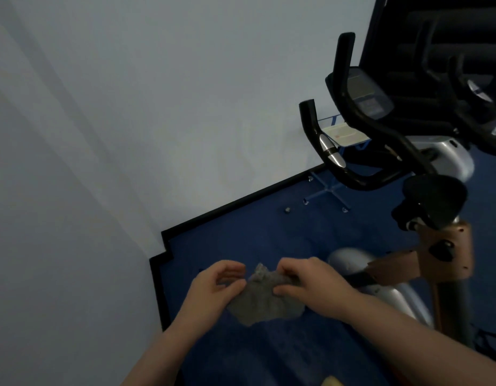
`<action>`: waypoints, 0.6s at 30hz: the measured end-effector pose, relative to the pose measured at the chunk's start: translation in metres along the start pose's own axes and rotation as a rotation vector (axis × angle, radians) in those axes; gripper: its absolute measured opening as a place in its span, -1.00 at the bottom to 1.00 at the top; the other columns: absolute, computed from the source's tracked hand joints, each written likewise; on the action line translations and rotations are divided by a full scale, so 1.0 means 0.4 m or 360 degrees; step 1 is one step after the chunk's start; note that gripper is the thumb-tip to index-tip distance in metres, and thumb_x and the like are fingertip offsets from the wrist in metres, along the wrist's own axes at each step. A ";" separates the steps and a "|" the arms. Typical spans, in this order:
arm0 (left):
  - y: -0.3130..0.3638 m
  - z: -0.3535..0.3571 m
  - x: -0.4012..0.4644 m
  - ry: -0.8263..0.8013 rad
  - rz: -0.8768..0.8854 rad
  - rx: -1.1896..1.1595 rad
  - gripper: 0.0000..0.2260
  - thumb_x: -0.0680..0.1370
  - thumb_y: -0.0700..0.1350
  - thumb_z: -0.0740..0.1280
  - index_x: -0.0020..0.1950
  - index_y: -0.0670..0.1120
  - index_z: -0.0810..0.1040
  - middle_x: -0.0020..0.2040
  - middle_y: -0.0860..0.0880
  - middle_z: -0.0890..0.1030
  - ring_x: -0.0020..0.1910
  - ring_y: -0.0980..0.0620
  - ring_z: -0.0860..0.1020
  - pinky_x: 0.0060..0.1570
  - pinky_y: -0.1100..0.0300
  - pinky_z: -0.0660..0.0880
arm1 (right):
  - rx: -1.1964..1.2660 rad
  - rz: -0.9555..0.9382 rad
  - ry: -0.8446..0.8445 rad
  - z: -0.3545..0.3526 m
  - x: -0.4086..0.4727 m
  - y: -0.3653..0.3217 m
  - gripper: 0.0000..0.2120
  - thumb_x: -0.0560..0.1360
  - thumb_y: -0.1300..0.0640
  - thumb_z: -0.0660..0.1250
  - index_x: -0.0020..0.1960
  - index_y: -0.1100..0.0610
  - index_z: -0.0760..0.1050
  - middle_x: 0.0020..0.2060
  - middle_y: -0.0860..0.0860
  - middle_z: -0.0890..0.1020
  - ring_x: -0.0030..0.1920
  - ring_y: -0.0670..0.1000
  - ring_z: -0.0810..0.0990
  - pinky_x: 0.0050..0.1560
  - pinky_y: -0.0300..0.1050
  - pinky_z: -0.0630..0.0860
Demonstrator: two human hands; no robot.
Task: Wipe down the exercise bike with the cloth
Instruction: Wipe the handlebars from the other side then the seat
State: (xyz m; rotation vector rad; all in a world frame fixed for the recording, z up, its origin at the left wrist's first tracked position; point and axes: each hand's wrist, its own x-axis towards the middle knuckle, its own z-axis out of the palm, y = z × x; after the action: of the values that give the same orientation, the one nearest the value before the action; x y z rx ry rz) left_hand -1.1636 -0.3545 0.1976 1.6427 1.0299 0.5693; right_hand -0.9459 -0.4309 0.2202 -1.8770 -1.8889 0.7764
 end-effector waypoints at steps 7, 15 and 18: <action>-0.107 0.034 -0.021 -0.0047 -0.0199 0.0200 -0.84 0.53 -0.20 0.39 -0.03 0.08 0.62 -0.05 0.07 0.66 -0.03 0.19 0.60 -0.05 0.40 0.47 | -0.0670 0.0320 0.0017 0.096 -0.113 0.087 -0.90 0.59 -0.05 0.19 0.00 -0.03 0.35 0.01 -0.06 0.59 0.00 0.02 0.55 -0.10 -0.06 0.41; -0.127 0.265 0.002 -0.0710 -0.0142 0.0435 -0.88 0.58 -0.14 0.34 0.07 0.03 0.60 0.03 0.11 0.62 0.03 0.20 0.57 0.00 0.43 0.45 | -0.0644 0.0797 0.0182 0.166 -0.355 0.162 -0.87 0.58 -0.04 0.15 0.06 -0.03 0.41 -0.02 -0.08 0.59 0.00 -0.01 0.55 -0.10 -0.08 0.43; -0.092 0.378 -0.030 -0.0955 -0.0045 0.0549 -0.87 0.59 -0.14 0.33 0.10 0.01 0.59 0.03 0.11 0.61 0.04 0.21 0.56 -0.01 0.44 0.46 | -0.0601 0.0965 0.0254 0.166 -0.479 0.182 -0.88 0.57 -0.05 0.17 0.05 -0.04 0.41 -0.02 -0.08 0.59 0.00 0.00 0.56 -0.13 -0.09 0.37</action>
State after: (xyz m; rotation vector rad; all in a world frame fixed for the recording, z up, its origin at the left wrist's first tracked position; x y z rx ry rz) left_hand -1.0630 -0.4419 0.1162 1.9274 0.7202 -0.1403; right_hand -0.9197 -0.6321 0.1469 -2.7165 -1.4421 0.4217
